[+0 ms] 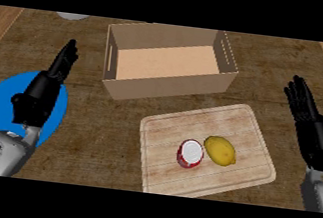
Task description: Pick the lemon from the cutting board and place it in the cardboard box
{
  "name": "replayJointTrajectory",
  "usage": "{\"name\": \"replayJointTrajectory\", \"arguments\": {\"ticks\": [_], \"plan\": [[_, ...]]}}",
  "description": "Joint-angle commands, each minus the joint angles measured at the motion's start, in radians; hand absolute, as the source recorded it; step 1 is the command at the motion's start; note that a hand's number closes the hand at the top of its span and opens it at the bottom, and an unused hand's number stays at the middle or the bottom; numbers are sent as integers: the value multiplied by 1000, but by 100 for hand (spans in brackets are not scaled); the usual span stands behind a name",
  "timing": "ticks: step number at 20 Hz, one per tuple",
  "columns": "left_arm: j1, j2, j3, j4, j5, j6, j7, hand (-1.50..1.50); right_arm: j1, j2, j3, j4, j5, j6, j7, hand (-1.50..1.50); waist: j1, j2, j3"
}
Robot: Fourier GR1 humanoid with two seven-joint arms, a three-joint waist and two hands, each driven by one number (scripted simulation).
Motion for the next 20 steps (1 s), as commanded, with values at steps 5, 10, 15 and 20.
{"name": "replayJointTrajectory", "arguments": {"ticks": [5, 10, 15, 20], "plan": [[-25, -53, -77, -15, -5, -113, 37, 0, 160, 46, 235, -63, 145, 54, 81, -150, 9, 0, -9], [10, -66, -89, 7, 32, -142, 31, 0, 142, -189, 228, -86, 528, -98, -50, -150, -12, -4, -15], [26, -81, -109, 9, 38, -165, 37, 0, 233, -222, 334, -192, 805, -280, -134, -150, -11, -7, -11], [27, -82, -85, 12, 26, -182, 24, 0, 400, -299, 330, -504, 918, -247, 37, -150, -7, -6, -11]]}}
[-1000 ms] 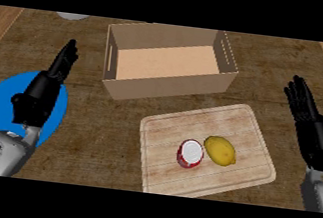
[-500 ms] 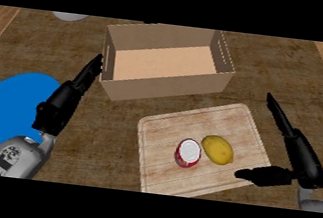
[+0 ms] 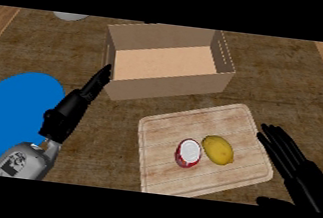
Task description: Pick the lemon from the cutting board and place it in the cardboard box
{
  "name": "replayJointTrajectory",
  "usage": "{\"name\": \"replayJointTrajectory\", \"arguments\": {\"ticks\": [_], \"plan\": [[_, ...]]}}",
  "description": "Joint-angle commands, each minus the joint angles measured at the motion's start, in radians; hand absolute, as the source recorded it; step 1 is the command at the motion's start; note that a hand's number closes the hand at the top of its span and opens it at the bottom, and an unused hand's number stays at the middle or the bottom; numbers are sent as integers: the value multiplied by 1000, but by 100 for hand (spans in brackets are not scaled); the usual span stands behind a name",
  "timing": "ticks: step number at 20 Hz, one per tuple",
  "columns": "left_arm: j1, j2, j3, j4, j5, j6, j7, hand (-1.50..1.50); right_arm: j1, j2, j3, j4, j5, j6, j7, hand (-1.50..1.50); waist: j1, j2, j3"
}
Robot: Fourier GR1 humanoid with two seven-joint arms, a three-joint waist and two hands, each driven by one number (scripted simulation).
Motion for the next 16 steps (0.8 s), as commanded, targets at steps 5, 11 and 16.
{"name": "replayJointTrajectory", "arguments": {"ticks": [5, 11, 16], "plan": [[1, -10, 11, -39, -12, -22, 35, 0, 144, -146, 33, -426, 84, 307, 303, -150, 17, 3, 0], [28, -5, 41, -16, -14, -78, -6, 0, 89, -109, 76, -544, 1, 559, 528, -150, 35, 8, 0], [-61, -99, 53, 39, -77, -72, 51, 0, 0, 14, 128, -488, 22, 623, 625, -150, 29, 8, 2]]}}
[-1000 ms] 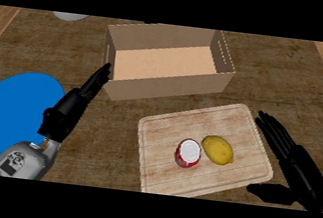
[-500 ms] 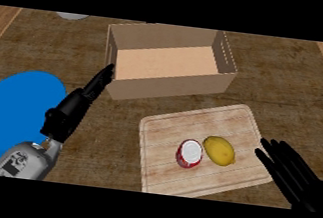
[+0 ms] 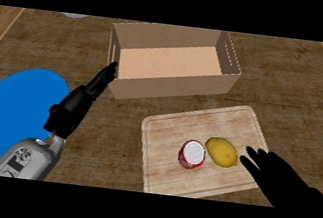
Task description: Pick the lemon from the cutting board and place it in the cardboard box
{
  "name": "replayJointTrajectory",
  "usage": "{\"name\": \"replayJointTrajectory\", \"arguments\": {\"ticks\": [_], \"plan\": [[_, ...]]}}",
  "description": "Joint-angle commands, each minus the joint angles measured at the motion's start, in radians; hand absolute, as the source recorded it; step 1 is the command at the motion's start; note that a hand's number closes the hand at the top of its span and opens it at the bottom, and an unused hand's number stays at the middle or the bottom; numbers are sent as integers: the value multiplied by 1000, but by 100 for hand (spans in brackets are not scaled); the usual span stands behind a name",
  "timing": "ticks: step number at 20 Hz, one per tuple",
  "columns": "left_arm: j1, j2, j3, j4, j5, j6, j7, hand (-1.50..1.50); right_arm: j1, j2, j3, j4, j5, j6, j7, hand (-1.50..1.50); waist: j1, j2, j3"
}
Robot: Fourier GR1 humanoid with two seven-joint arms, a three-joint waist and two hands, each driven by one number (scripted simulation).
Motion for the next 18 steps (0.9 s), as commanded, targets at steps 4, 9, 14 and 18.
{"name": "replayJointTrajectory", "arguments": {"ticks": [4, 9, 14, 18], "plan": [[-17, -76, 34, -5, -53, -22, 37, 0, -109, 137, 3, 83, -19, 90, 77, -150, 2, 0, 1], [55, -65, 70, 16, -76, -86, -45, 0, -221, 221, 38, 256, 78, 86, 86, -150, 6, 0, 1], [40, -83, 100, 22, -104, -116, -33, 0, -175, 220, 57, 376, 156, 23, 5, -150, 2, 0, 1], [5, -118, 148, 1, -125, -137, 41, 0, -186, 254, 19, 389, 173, 17, -29, -150, 0, 0, 1]]}}
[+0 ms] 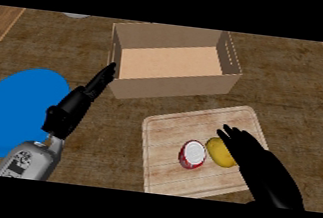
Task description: Pick the lemon from the cutting board and place it in the cardboard box
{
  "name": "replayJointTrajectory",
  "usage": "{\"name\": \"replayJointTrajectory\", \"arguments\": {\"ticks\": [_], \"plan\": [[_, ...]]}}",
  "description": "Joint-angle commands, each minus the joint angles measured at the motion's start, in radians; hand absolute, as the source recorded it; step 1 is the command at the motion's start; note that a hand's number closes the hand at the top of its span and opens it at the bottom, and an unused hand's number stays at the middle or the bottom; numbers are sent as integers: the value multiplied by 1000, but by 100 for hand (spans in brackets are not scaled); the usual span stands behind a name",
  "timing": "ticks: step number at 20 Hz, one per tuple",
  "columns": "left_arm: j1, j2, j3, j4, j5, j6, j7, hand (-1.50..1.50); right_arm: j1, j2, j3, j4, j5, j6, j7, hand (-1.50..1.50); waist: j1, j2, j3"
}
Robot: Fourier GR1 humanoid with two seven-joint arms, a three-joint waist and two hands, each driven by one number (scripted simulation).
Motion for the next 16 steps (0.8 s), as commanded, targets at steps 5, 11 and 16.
{"name": "replayJointTrajectory", "arguments": {"ticks": [5, 11, 16], "plan": [[39, -6, 75, -98, -21, -66, 55, 0, -13, 56, -15, 37, 63, -39, -71, -150, 0, -1, 0], [29, -100, 52, -51, -101, -49, 49, 0, 21, 52, -11, 73, 118, -12, -99, -150, -2, -1, 0], [-26, -88, 129, 42, -96, -112, -4, 0, -8, 77, -23, 169, 147, -23, -143, -150, -2, 0, 0]]}}
